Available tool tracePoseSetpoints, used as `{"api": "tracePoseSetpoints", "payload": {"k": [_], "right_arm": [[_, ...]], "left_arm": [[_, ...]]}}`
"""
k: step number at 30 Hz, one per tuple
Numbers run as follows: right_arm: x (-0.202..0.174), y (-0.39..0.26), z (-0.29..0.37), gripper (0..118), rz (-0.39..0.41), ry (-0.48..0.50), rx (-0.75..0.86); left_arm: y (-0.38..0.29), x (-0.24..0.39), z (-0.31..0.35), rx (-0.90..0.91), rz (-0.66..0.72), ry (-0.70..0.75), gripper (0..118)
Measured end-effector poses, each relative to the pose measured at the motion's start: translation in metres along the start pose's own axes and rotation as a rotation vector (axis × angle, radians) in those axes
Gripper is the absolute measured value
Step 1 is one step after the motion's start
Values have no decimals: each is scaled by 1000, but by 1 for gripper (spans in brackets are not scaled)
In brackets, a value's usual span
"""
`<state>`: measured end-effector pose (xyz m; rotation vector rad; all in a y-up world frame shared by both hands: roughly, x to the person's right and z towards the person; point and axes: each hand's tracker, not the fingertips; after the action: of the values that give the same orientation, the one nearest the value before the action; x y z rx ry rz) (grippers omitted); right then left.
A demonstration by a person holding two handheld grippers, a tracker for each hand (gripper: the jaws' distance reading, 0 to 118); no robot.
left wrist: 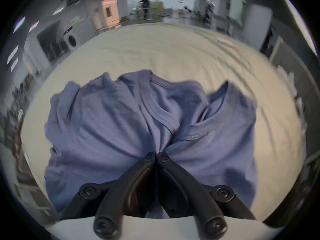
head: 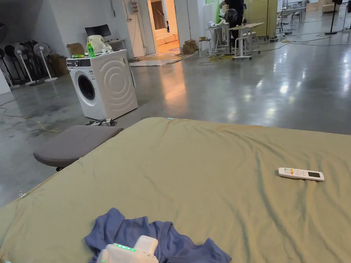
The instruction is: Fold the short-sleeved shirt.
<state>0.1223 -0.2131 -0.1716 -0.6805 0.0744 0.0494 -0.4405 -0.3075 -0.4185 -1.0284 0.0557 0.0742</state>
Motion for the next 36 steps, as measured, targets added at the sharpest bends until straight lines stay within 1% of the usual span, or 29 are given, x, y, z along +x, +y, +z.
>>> {"api": "tracePoseSetpoints", "payload": {"k": [2,5,7,8,10,11,12,13,14,15,18,19,20,21,23,25,26,28,30,32,33,34,35,36], "right_arm": [[3,-2,6,0,9,4,5],[10,-6,14,0,1,9,7],[14,-10,19,0,-20,13,16],[17,-11,21,0,-35,25,18],[20,-14,24,0,-51,33,23],[20,-14,26,0,-57,31,25],[20,-14,28,0,-62,31,27],[21,-15,30,0,-66,32,33],[21,-17,33,0,-69,31,39],[21,-18,34,0,-73,30,42],[23,-20,39,0,-93,36,43],[23,-20,41,0,-96,35,45],[23,-21,43,0,-100,30,48],[24,-22,45,0,-104,20,53],[26,-26,49,0,-123,7,61],[29,-30,52,0,-141,-6,64],[31,-32,54,0,-148,-13,61],[35,-36,59,0,-154,-29,55],[41,-40,65,0,-166,-48,54],[49,-44,70,0,-207,-68,58],[54,-47,71,0,-235,-68,51],[60,-49,72,0,-262,-70,36],[65,-51,73,0,-278,-81,28],[69,-53,75,0,-282,-97,24]], "left_arm": [[-2,-14,19,53,115,-52,3],[2,-27,62,171,220,-119,3],[12,-36,95,276,210,-140,3],[19,-34,118,282,226,-141,3],[31,-40,149,353,248,-146,3],[38,-42,167,406,263,-126,3],[45,-44,174,424,244,-154,3],[54,-42,189,471,219,-133,3],[68,-37,205,481,185,-166,3],[77,-30,219,541,145,-147,3],[115,-7,257,646,90,-203,3],[128,5,264,646,41,-266,3],[138,30,265,659,-7,-238,3],[146,46,264,639,-55,-254,3],[150,86,247,590,-156,-327,3],[137,131,220,543,-221,-363,3],[131,152,202,508,-253,-410,3],[104,206,167,450,-274,-509,3],[81,263,139,382,-325,-611,3],[54,326,122,370,-392,-639,3],[42,353,116,341,-385,-710,3],[29,383,110,320,-399,-757,3],[11,416,107,275,-417,-841,3],[-4,441,108,259,-481,-878,3]]}}
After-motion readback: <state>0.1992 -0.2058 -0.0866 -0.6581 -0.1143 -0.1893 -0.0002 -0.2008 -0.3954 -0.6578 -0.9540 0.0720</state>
